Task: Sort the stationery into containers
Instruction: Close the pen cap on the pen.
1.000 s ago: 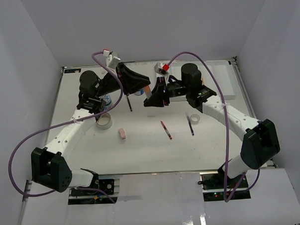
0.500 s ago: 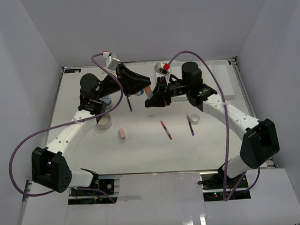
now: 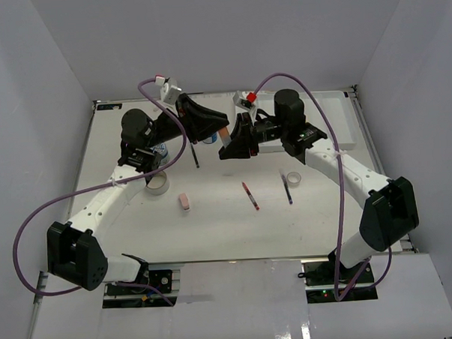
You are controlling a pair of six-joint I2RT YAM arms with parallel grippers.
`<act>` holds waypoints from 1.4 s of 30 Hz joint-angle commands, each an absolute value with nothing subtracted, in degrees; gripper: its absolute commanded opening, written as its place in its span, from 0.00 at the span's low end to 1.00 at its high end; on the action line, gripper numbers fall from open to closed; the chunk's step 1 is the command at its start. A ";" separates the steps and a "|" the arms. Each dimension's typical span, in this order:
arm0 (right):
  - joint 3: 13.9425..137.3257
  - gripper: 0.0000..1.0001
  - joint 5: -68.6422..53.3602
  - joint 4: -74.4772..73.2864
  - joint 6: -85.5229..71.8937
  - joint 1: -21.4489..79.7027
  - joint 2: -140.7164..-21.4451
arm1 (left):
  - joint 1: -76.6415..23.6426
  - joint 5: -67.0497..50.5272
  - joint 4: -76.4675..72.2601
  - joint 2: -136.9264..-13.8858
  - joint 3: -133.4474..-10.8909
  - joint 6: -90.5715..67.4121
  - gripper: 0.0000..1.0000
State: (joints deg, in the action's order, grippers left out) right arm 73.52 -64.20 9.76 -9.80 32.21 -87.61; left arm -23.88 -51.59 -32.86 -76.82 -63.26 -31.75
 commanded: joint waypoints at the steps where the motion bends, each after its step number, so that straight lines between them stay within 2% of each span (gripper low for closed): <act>1: 82.88 0.08 -59.94 24.08 -10.28 29.80 -85.25 | -27.60 -65.21 -16.09 -79.37 -60.20 -29.72 0.00; 6: 83.67 0.08 -60.56 24.26 -10.37 29.01 -84.90 | -27.51 -66.17 -8.80 -79.54 -61.52 -25.23 0.00; 17: 85.17 0.08 -61.79 25.84 -12.13 28.74 -85.78 | -27.60 -67.06 -6.24 -80.24 -63.01 -23.47 0.00; 24: 79.81 0.08 -62.31 27.86 -14.50 28.74 -84.99 | -27.60 -63.81 -7.73 -79.98 -65.74 -21.98 0.00; 32: 72.25 0.08 -61.35 28.74 -15.29 28.83 -83.06 | -27.60 -62.58 -13.53 -81.03 -66.88 -24.52 0.16; 38: 70.58 0.08 -61.35 27.60 -14.33 28.83 -83.06 | -27.60 -61.26 -11.95 -81.21 -68.03 -23.64 0.19; 42: 69.26 0.08 -61.44 27.60 -14.33 28.83 -83.32 | -27.60 -61.08 -12.57 -81.03 -67.94 -23.99 0.26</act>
State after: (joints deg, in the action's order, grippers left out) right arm 67.57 -65.63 17.76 -13.15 29.95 -87.24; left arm -25.43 -53.41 -20.32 -79.96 -69.38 -23.40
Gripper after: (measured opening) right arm 0.252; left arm 0.321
